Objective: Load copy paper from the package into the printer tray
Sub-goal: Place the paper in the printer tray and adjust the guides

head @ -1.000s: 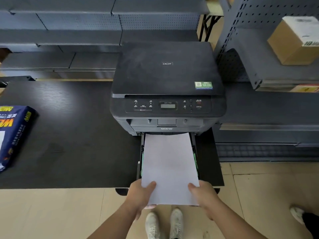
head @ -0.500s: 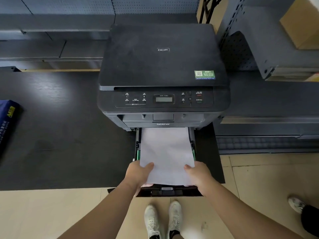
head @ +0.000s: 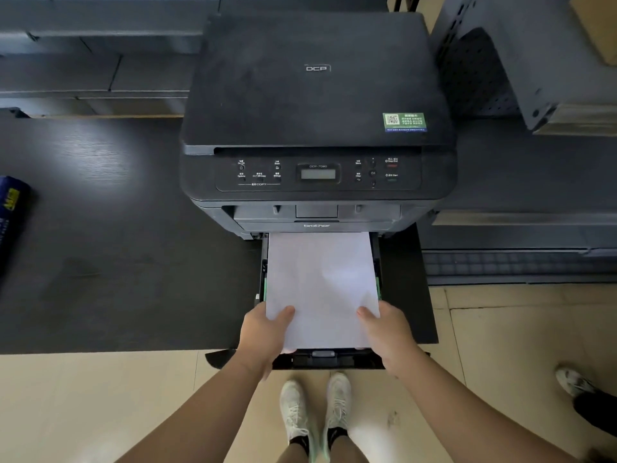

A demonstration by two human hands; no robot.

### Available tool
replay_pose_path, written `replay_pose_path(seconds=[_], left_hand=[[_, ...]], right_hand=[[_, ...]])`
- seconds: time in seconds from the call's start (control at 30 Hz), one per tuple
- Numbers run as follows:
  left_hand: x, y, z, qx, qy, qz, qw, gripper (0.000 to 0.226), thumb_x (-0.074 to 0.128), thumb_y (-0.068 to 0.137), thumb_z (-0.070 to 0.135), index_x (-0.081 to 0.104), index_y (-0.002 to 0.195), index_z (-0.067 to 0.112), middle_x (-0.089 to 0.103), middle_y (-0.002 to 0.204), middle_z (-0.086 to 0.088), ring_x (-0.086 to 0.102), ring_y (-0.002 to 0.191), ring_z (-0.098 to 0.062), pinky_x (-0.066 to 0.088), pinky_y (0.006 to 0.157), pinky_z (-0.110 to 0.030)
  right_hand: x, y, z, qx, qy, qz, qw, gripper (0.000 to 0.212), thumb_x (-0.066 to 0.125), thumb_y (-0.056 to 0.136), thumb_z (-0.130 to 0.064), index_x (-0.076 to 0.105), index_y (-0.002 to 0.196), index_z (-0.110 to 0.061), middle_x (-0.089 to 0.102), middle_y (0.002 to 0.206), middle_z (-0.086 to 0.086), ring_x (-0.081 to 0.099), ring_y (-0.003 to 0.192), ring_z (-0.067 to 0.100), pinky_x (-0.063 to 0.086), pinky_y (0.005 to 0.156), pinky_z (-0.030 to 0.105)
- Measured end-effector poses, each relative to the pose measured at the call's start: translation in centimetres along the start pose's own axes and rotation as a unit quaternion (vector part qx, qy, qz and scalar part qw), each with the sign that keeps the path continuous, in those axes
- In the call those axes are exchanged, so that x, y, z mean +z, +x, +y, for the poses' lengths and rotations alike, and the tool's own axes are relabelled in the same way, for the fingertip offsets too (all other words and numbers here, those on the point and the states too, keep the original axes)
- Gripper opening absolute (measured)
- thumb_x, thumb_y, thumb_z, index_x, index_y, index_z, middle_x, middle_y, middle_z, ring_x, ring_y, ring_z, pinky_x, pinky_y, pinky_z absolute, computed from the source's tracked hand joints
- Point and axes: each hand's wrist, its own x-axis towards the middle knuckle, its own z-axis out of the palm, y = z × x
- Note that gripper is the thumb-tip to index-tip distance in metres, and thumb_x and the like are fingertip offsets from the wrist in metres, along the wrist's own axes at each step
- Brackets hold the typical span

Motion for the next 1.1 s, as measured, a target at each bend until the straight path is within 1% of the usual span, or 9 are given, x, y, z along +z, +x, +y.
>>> replay_pose_path(seconds=[0.17, 0.3, 0.4, 0.63, 0.7, 0.8, 0.9, 1.0, 1.1], left_hand=[[0.8, 1.6, 1.4, -0.015, -0.002, -0.006, 1.000, 0.017, 0.063, 0.096, 0.019, 0.067, 0.110, 0.010, 0.072, 0.102, -0.006, 0.070, 0.088, -0.025, 0.063, 0.063, -0.039], [1.6, 2.4, 1.8, -0.025, 0.016, 0.001, 1.000, 0.010, 0.063, 0.096, 0.018, 0.066, 0.105, 0.013, 0.071, 0.100, -0.004, 0.068, 0.080, -0.020, 0.058, 0.050, -0.029], [2.1, 3.0, 1.3, -0.030, 0.051, 0.019, 0.998, 0.013, 0.064, 0.094, 0.019, 0.067, 0.104, 0.011, 0.070, 0.103, -0.007, 0.069, 0.085, -0.028, 0.060, 0.052, -0.032], [2.1, 3.3, 0.4, -0.004, 0.158, 0.079, 0.984, 0.039, 0.074, 0.080, 0.041, 0.065, 0.093, 0.006, 0.069, 0.091, -0.010, 0.069, 0.075, -0.031, 0.064, 0.064, -0.049], [2.1, 2.9, 0.4, 0.006, 0.182, 0.091, 0.979, 0.045, 0.074, 0.077, 0.045, 0.058, 0.086, 0.004, 0.065, 0.082, -0.009, 0.067, 0.067, -0.033, 0.063, 0.064, -0.045], [1.4, 1.6, 1.1, 0.027, 0.226, 0.103, 0.968, 0.037, 0.072, 0.083, 0.034, 0.044, 0.075, 0.012, 0.054, 0.070, -0.006, 0.054, 0.054, -0.026, 0.047, 0.051, -0.029], [0.2, 0.4, 1.3, 0.036, 0.276, 0.112, 0.954, 0.023, 0.069, 0.089, 0.026, 0.050, 0.094, 0.014, 0.058, 0.085, -0.003, 0.060, 0.074, -0.026, 0.045, 0.060, -0.031], [-0.9, -0.4, 1.2, 0.063, 0.317, 0.117, 0.939, 0.023, 0.065, 0.090, 0.023, 0.059, 0.110, 0.014, 0.059, 0.092, 0.000, 0.062, 0.082, -0.027, 0.049, 0.067, -0.033], [-1.6, -0.6, 0.9, 0.081, 0.335, 0.125, 0.930, 0.023, 0.062, 0.090, 0.022, 0.061, 0.113, 0.017, 0.063, 0.092, 0.000, 0.062, 0.077, -0.024, 0.047, 0.062, -0.030]], right_hand=[[0.3, 2.0, -0.8, 0.020, 0.030, -0.016, 0.999, 0.023, 0.056, 0.097, -0.021, 0.065, 0.115, -0.010, 0.068, 0.106, 0.006, 0.064, 0.093, 0.025, 0.057, 0.079, 0.041], [0.7, 3.4, -1.1, 0.019, -0.009, -0.002, 1.000, 0.026, 0.057, 0.096, -0.021, 0.064, 0.114, -0.003, 0.066, 0.110, 0.010, 0.061, 0.095, 0.026, 0.048, 0.065, 0.027], [1.3, 3.7, -1.0, 0.024, -0.037, 0.016, 0.999, 0.024, 0.057, 0.094, -0.021, 0.066, 0.106, -0.002, 0.067, 0.106, 0.014, 0.062, 0.089, 0.028, 0.049, 0.073, 0.031], [1.6, 3.3, -1.0, 0.009, -0.070, 0.061, 0.996, 0.034, 0.062, 0.091, -0.034, 0.057, 0.075, -0.005, 0.058, 0.076, 0.008, 0.054, 0.065, 0.023, 0.038, 0.050, 0.028], [1.3, 2.7, -0.9, 0.010, -0.084, 0.072, 0.994, 0.047, 0.064, 0.089, -0.038, 0.039, 0.060, -0.012, 0.043, 0.062, 0.002, 0.049, 0.057, 0.022, 0.041, 0.049, 0.032], [0.6, 1.6, -1.0, -0.008, -0.100, 0.070, 0.992, 0.048, 0.067, 0.087, -0.037, 0.043, 0.058, -0.006, 0.051, 0.059, 0.009, 0.067, 0.064, 0.034, 0.055, 0.058, 0.041], [-0.6, 0.6, -0.7, -0.053, -0.186, 0.056, 0.979, 0.047, 0.062, 0.087, -0.031, 0.038, 0.053, -0.011, 0.041, 0.051, 0.006, 0.058, 0.052, 0.029, 0.036, 0.048, 0.031], [-2.0, -0.1, -0.5, -0.092, -0.251, 0.068, 0.961, 0.034, 0.058, 0.086, -0.025, 0.052, 0.060, -0.004, 0.053, 0.060, 0.012, 0.055, 0.058, 0.028, 0.037, 0.054, 0.033], [-3.0, -0.2, -0.3, -0.106, -0.246, 0.105, 0.958, 0.027, 0.061, 0.087, -0.027, 0.072, 0.105, -0.011, 0.075, 0.100, 0.003, 0.070, 0.082, 0.029, 0.055, 0.068, 0.031]])
